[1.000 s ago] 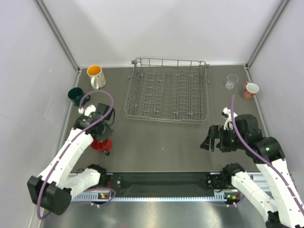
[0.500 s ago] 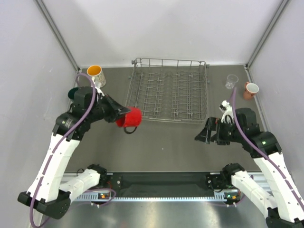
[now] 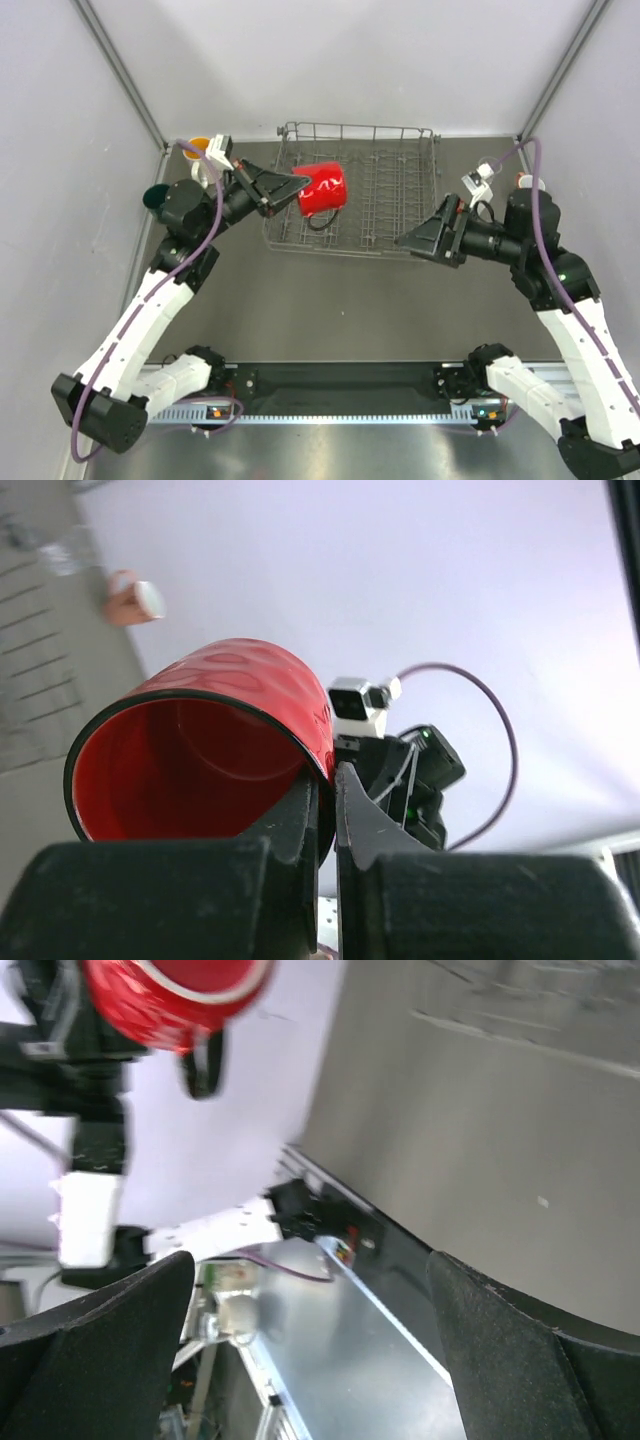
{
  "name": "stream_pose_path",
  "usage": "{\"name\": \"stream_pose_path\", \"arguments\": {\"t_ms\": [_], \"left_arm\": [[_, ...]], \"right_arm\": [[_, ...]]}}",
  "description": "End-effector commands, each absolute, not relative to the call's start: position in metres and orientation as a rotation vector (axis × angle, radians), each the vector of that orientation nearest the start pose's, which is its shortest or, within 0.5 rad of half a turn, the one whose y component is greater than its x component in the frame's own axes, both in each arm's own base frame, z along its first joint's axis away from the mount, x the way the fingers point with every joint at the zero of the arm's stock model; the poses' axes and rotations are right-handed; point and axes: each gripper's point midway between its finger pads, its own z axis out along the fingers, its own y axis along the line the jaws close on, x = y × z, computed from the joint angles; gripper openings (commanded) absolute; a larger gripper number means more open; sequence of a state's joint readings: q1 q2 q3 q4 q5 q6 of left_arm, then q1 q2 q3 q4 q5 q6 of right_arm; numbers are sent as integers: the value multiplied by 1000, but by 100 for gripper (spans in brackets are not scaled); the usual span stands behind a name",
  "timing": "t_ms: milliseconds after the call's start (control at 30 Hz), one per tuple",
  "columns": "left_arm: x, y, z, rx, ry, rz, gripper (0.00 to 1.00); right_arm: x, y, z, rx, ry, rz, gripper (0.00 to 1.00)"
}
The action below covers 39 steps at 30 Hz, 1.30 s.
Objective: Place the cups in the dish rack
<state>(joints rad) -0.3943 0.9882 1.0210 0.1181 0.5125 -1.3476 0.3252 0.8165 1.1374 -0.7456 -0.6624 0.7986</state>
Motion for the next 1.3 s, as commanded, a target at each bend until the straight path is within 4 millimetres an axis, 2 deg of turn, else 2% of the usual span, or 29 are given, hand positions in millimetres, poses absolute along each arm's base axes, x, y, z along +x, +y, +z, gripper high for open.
{"name": "stream_pose_path", "arguments": {"t_ms": [0, 33, 67, 133, 233, 333, 533, 567, 700, 733, 800, 933, 1033, 1133, 1267], "left_arm": [[211, -245, 521, 24, 1307, -1904, 0], [209, -248, 524, 40, 1295, -1912, 0], [205, -255, 528, 70, 1277, -1928, 0], [205, -260, 531, 73, 1259, -1940, 0], [201, -267, 534, 65, 1239, -1955, 0], [200, -270, 536, 32, 1217, -1973, 0], [197, -279, 540, 20, 1202, -2003, 0], [199, -280, 538, 15, 1206, -2003, 0], [199, -286, 533, -11, 1207, -2035, 0], [198, -288, 532, -19, 1198, -2058, 0], [197, -291, 531, -20, 1200, -2078, 0], [193, -293, 530, -24, 1192, -2110, 0], [192, -293, 527, -32, 1205, -2116, 0], [191, -292, 521, -56, 1220, -2125, 0], [191, -290, 515, -86, 1228, -2134, 0]], "right_arm": [[169, 209, 393, -28, 1984, 1522, 100], [172, 213, 395, 23, 1985, 1574, 100], [176, 218, 410, -11, 1903, 1613, 100], [178, 224, 421, 8, 1851, 1686, 100], [184, 235, 432, -38, 1802, 1690, 100], [179, 252, 432, -101, 1822, 1676, 98], [182, 272, 430, -90, 1813, 1632, 93], [183, 274, 431, -80, 1801, 1625, 89], [186, 278, 437, -57, 1758, 1612, 85], [185, 281, 437, -58, 1757, 1616, 79], [186, 284, 435, -58, 1758, 1615, 74], [187, 287, 431, -48, 1752, 1608, 54], [187, 283, 428, -24, 1730, 1596, 51], [188, 278, 427, -1, 1708, 1589, 42], [188, 276, 425, 8, 1701, 1582, 40]]}}
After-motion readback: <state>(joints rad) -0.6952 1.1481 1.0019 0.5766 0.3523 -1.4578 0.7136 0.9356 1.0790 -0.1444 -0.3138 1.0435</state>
